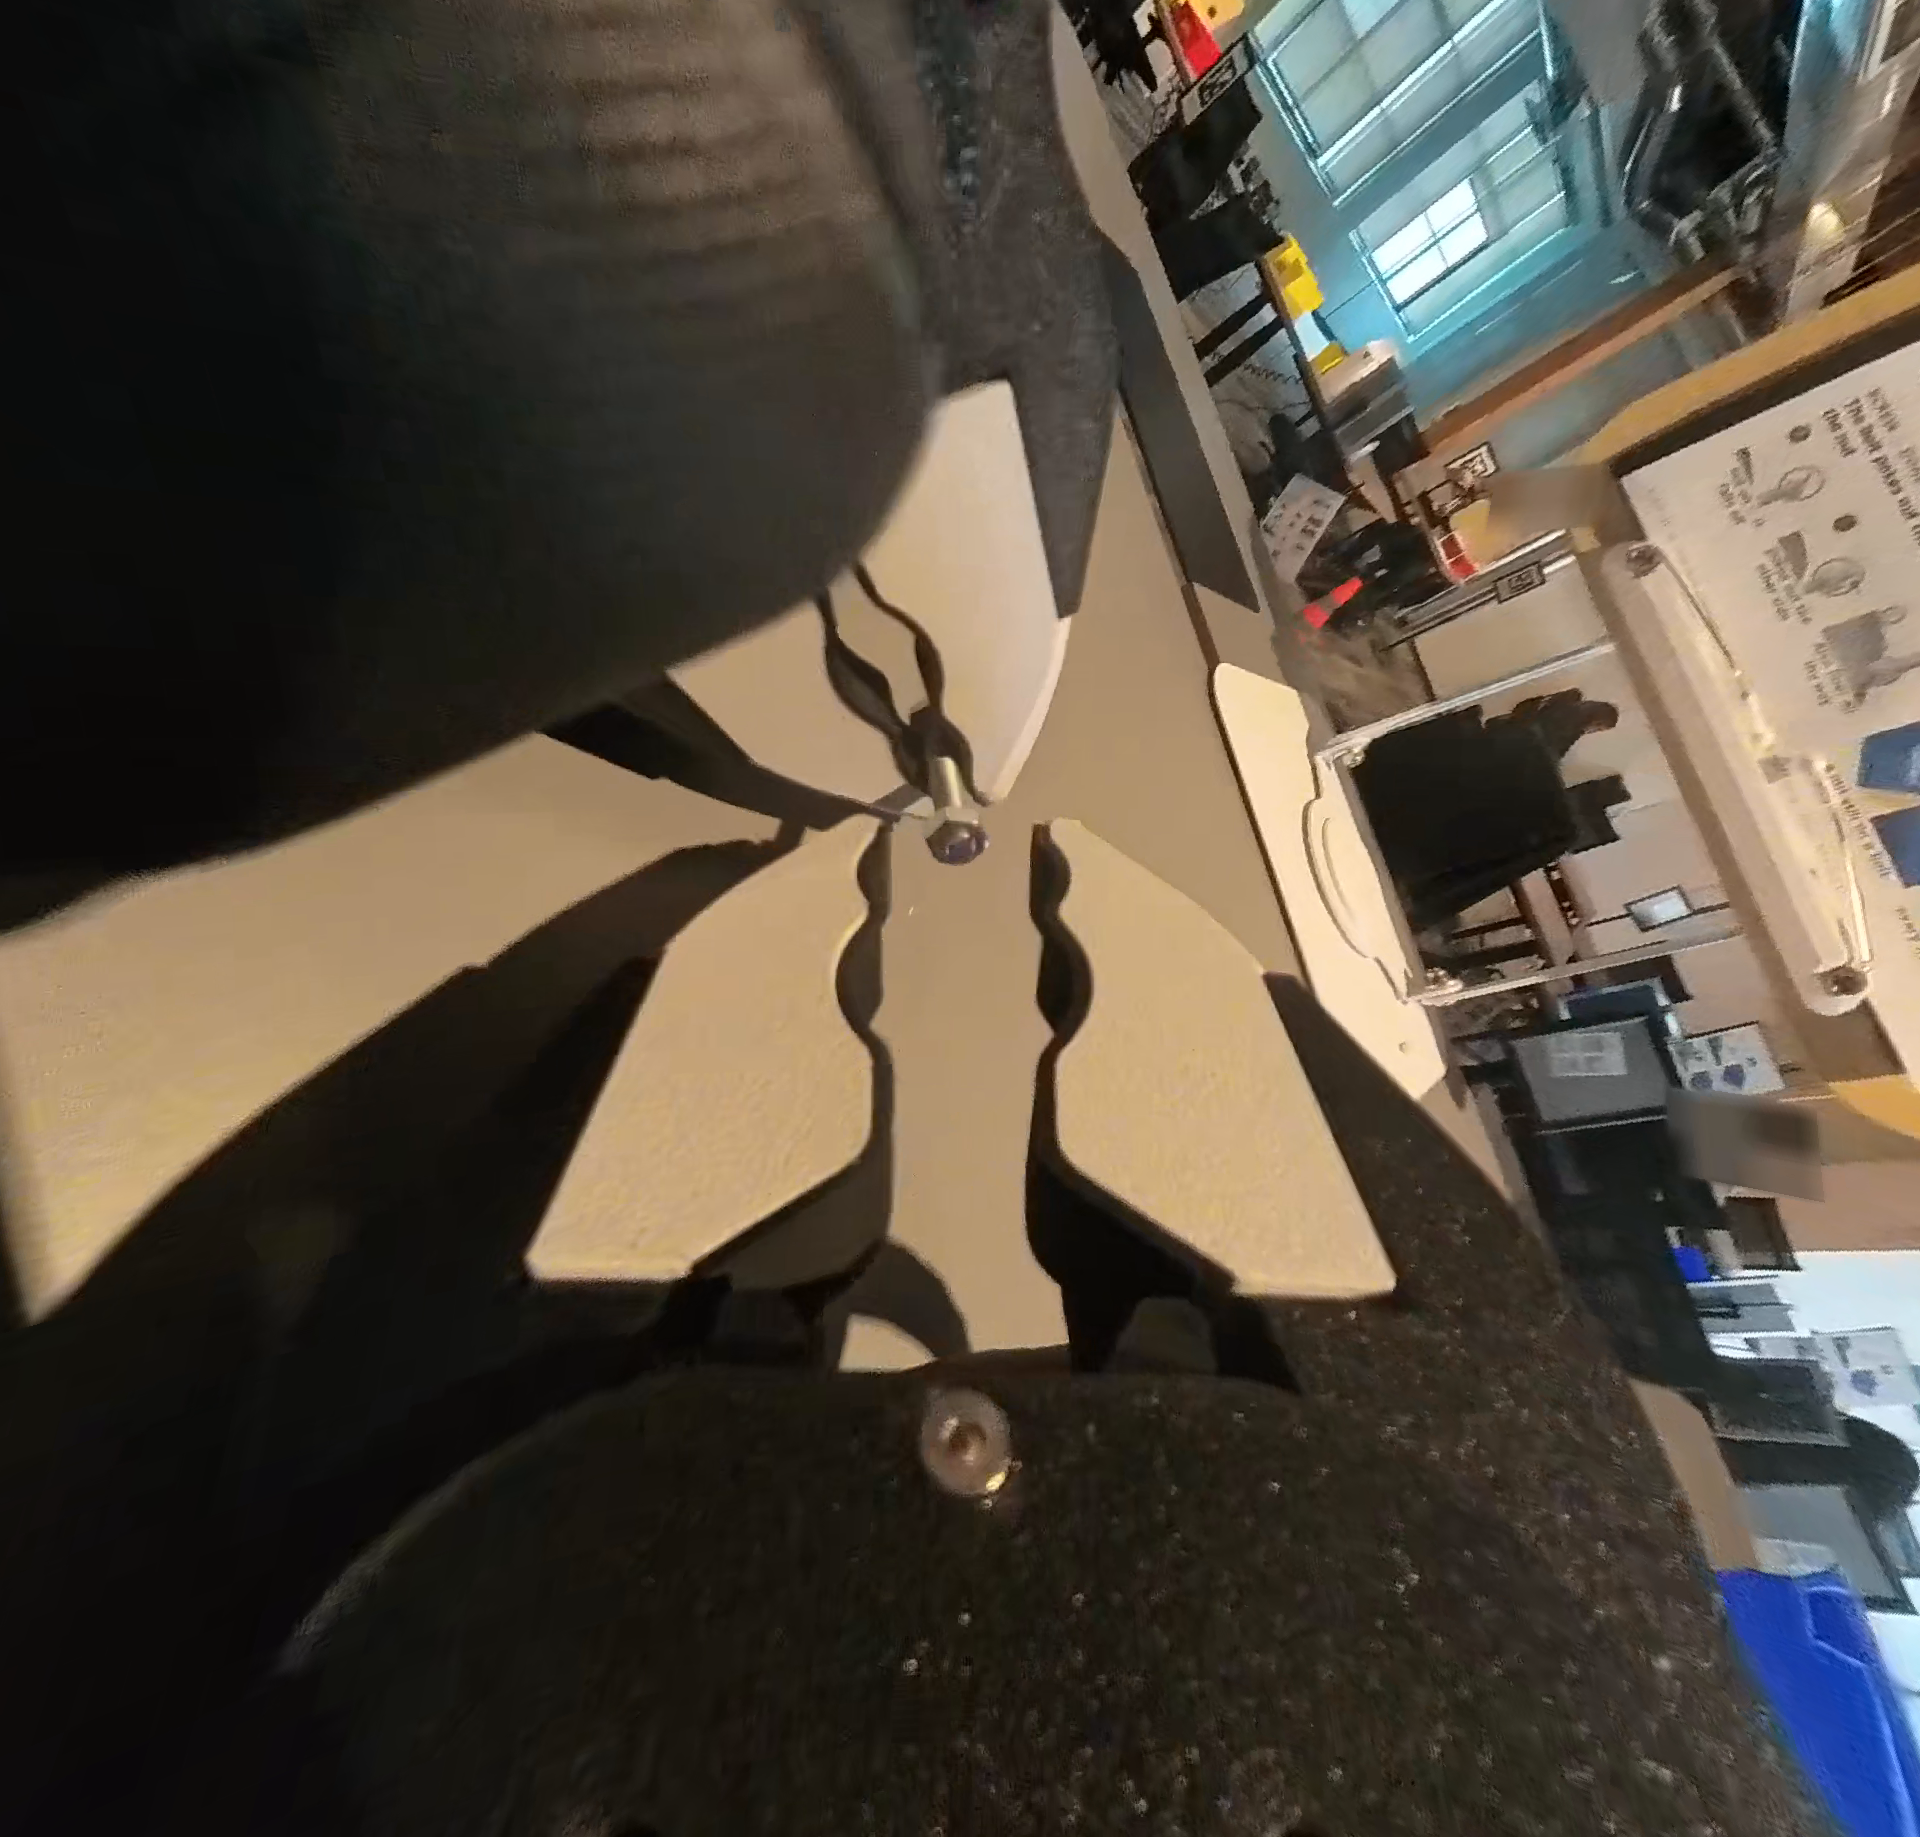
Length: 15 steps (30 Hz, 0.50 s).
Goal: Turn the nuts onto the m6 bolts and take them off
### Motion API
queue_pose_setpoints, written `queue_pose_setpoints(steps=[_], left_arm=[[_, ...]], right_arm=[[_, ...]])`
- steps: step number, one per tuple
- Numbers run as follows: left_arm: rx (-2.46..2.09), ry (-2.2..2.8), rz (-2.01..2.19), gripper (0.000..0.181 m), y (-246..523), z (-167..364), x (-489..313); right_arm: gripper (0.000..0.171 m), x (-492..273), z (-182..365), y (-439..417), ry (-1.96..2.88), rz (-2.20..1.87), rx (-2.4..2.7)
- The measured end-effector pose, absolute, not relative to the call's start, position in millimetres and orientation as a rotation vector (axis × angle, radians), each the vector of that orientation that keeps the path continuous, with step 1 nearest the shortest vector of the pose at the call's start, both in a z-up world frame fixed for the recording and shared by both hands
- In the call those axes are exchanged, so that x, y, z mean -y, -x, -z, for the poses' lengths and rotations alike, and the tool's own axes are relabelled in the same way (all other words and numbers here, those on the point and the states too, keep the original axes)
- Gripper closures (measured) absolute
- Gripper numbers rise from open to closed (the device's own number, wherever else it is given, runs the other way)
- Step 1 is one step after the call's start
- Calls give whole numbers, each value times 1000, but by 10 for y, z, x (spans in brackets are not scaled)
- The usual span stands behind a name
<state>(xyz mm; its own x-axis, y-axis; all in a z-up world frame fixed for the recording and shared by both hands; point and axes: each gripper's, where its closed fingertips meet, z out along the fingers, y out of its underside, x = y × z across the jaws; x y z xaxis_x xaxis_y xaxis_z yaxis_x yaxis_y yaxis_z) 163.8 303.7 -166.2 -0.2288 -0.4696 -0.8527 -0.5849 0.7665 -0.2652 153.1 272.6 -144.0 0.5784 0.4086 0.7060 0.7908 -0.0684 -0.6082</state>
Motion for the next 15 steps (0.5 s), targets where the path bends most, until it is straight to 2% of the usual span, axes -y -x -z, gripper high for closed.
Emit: queue_pose_setpoints(steps=[3,6,12,15], left_arm=[[-1873,804,-135,177,-1644,1662,-3027],[-1873,799,-159,177,-1635,1666,-3051],[-1868,789,-171,177,-1636,1655,-3051],[-1868,791,-158,177,-1643,1657,-3035]], right_arm=[[159,-2732,1456,-1556,1683,483,1035],[160,-2745,1490,-1568,1806,391,939],[160,-2704,1498,-1491,2104,-365,327],[157,-2671,1526,-1485,2127,-534,279]])
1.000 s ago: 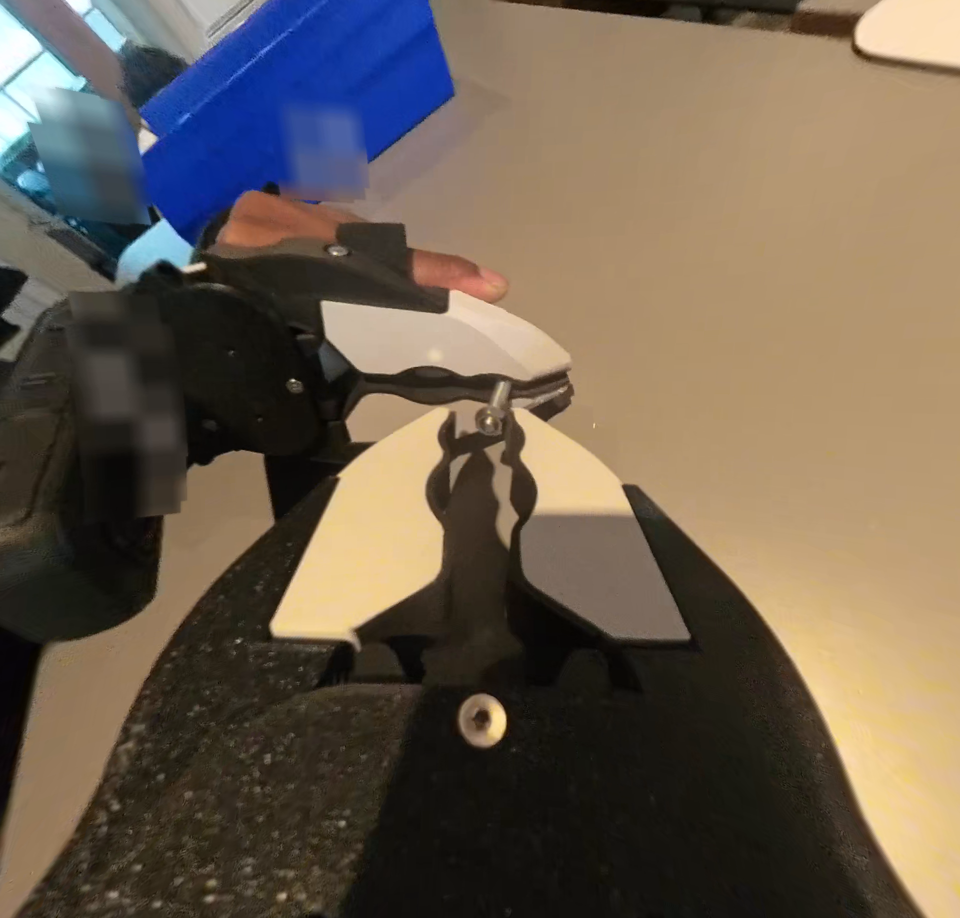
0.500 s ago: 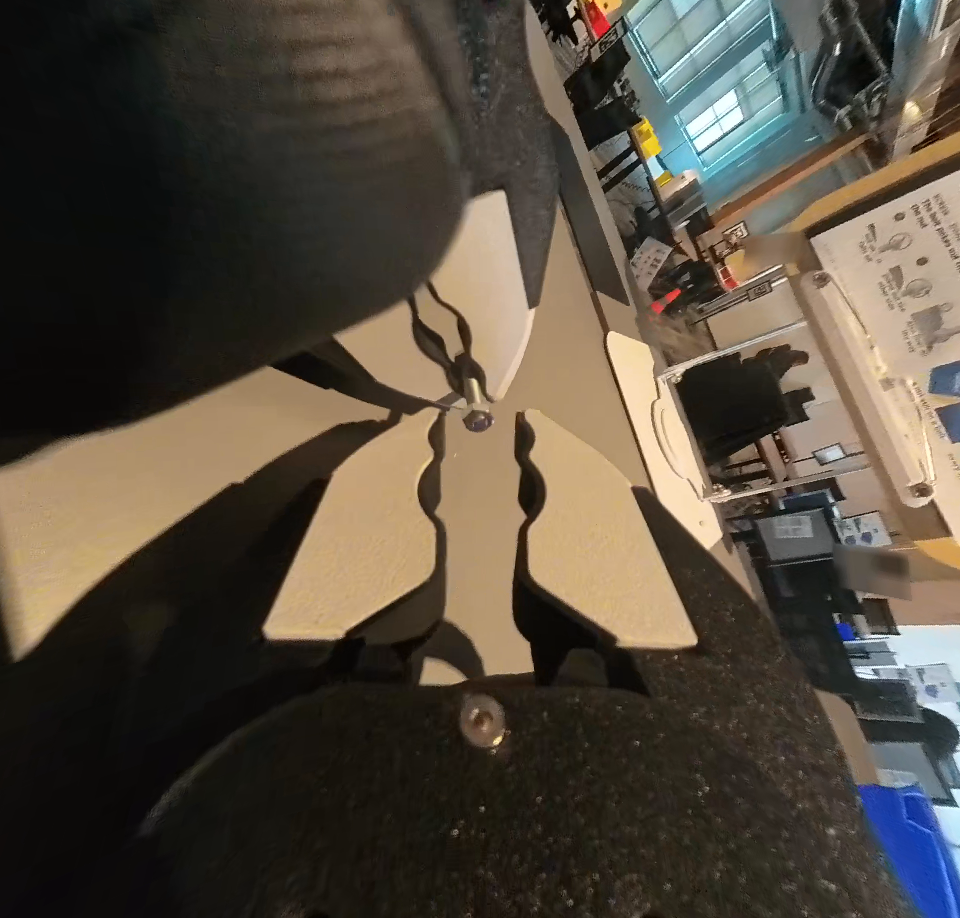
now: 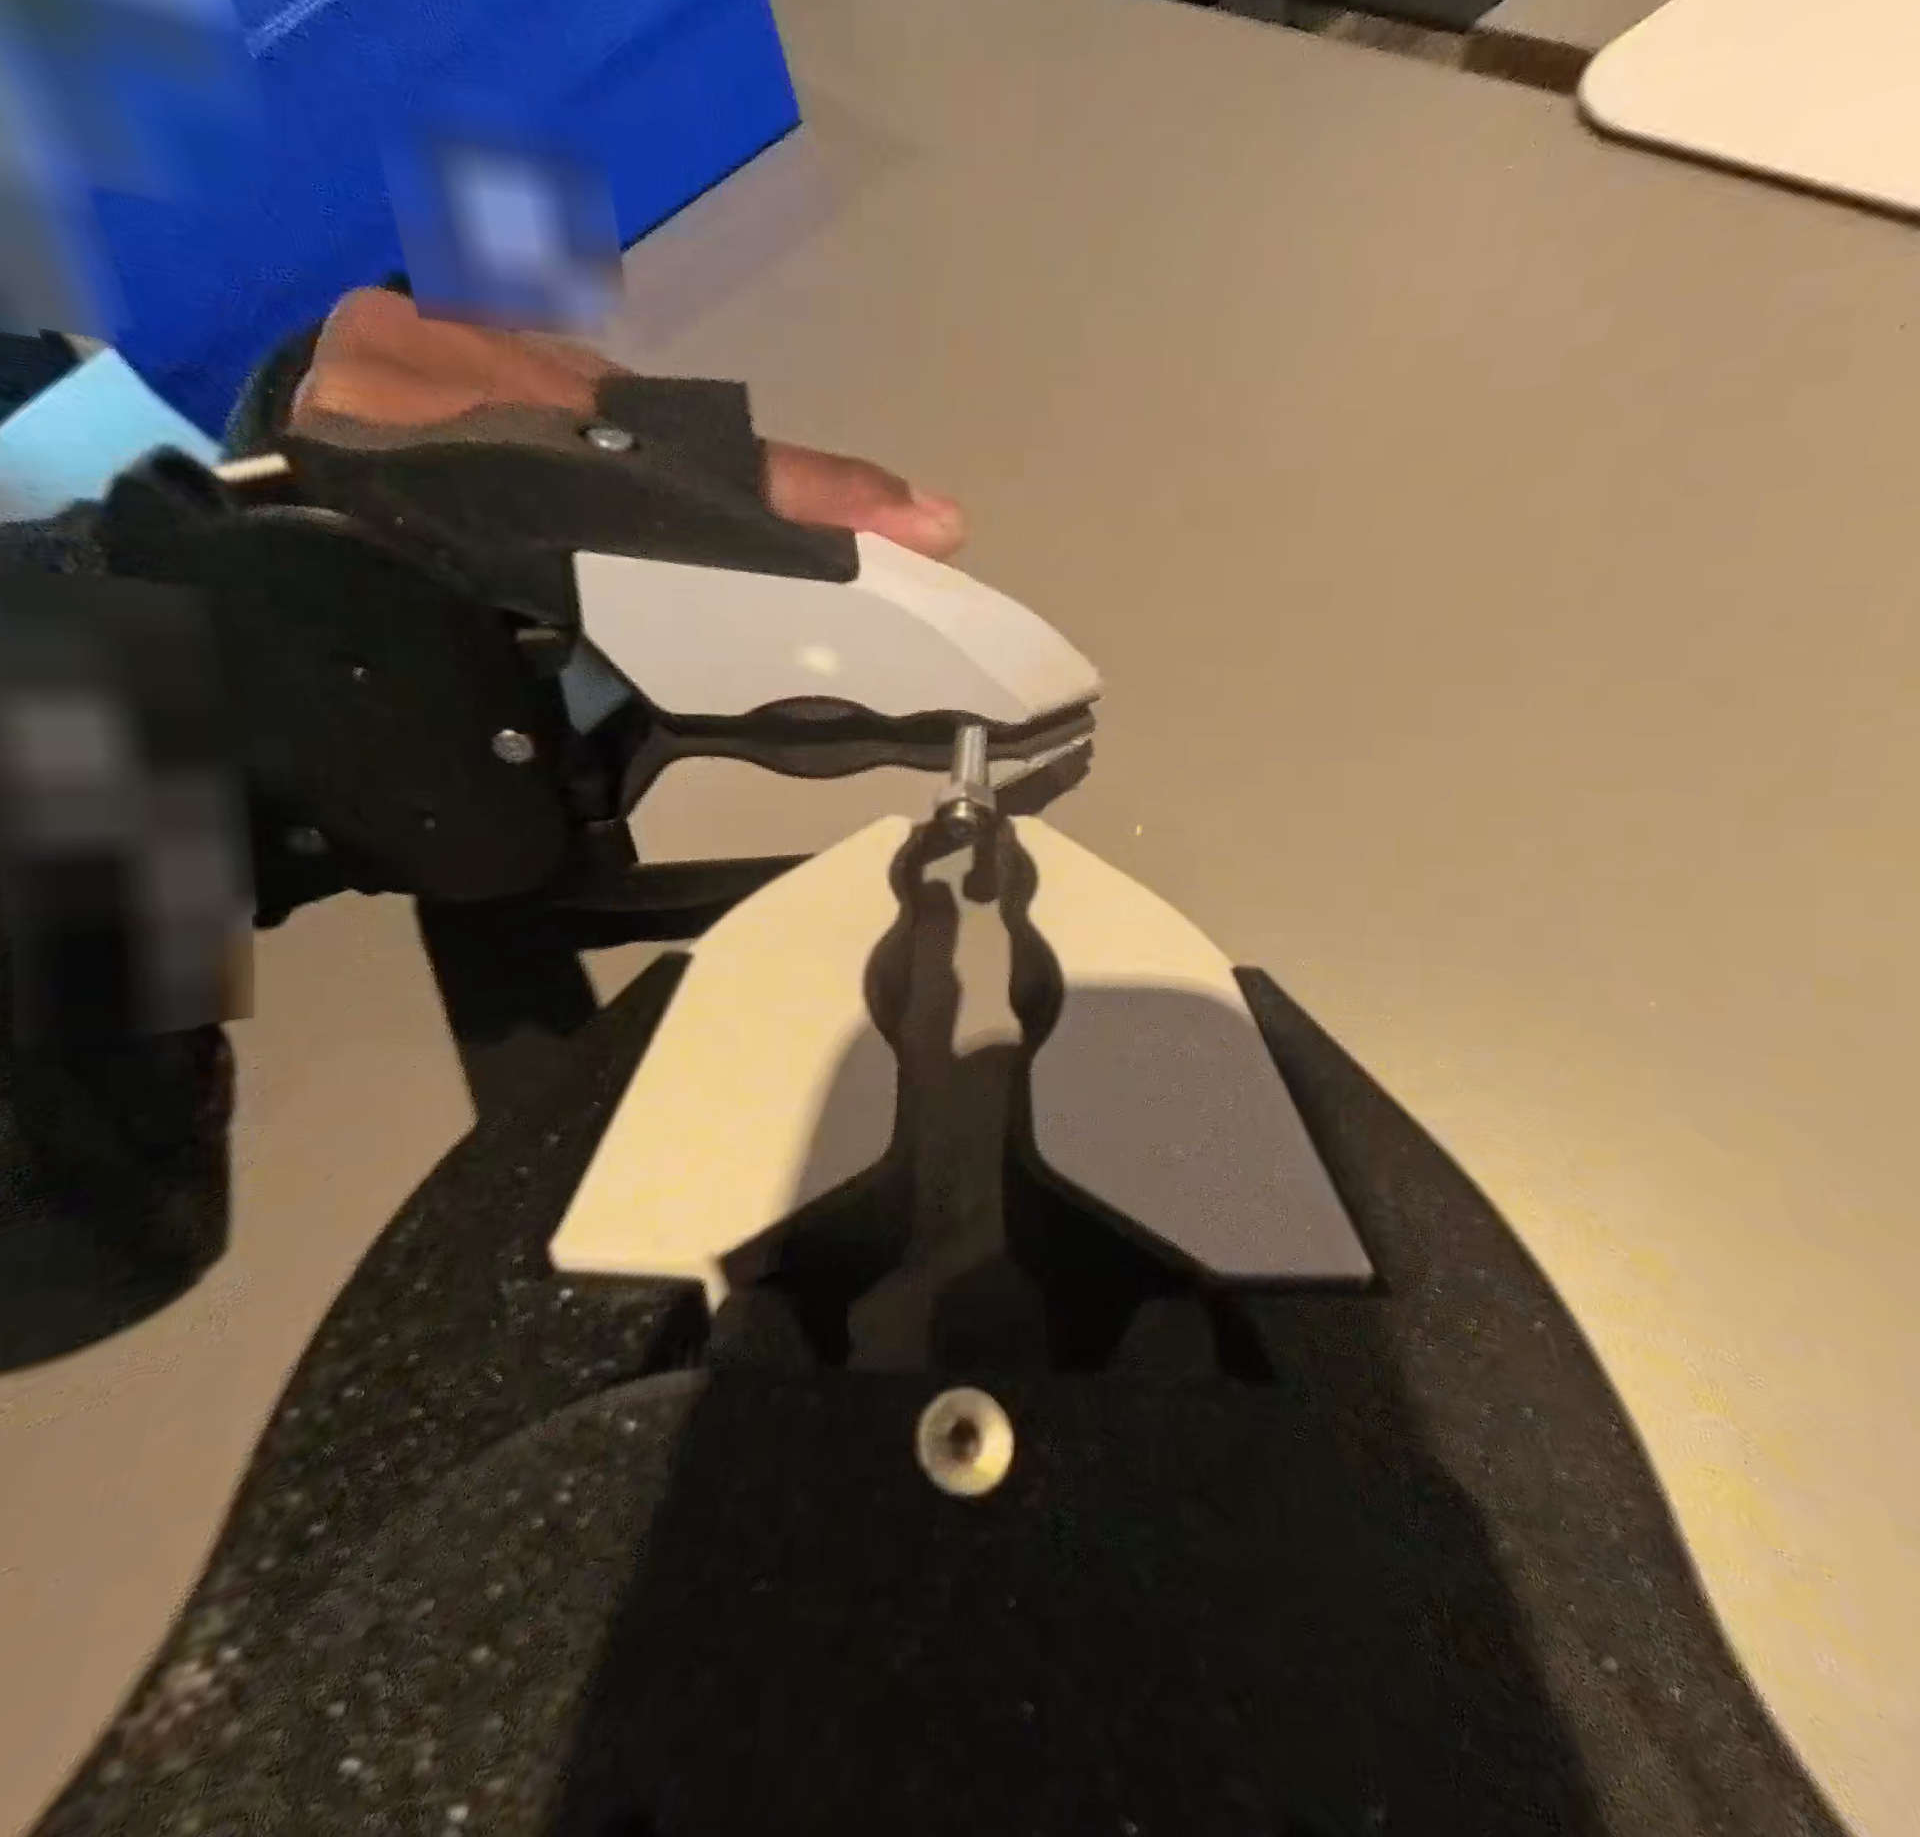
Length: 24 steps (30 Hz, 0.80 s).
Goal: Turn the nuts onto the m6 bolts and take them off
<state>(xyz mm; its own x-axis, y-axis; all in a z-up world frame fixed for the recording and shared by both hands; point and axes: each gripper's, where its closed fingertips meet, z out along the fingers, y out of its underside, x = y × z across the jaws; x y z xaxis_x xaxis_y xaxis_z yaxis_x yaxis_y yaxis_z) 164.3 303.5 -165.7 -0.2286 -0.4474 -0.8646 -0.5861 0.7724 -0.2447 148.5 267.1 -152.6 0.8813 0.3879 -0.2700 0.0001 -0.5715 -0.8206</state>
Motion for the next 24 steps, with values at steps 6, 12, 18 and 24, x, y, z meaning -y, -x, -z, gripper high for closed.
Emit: queue_pose_setpoints(steps=[6,12,18,24], left_arm=[[-1866,800,-144,177,-1644,1655,-3032],[-1867,794,-142,177,-1648,1651,-3012],[-1870,790,-139,177,-1654,1650,-2995],[-1874,782,-171,177,-1650,1656,-3017]], right_arm=[[132,-2714,1413,-1626,1962,-70,659],[138,-2667,1453,-1593,1708,497,1093],[154,-2666,1458,-1551,1681,547,1119],[161,-2688,1500,-1591,1923,293,859]])
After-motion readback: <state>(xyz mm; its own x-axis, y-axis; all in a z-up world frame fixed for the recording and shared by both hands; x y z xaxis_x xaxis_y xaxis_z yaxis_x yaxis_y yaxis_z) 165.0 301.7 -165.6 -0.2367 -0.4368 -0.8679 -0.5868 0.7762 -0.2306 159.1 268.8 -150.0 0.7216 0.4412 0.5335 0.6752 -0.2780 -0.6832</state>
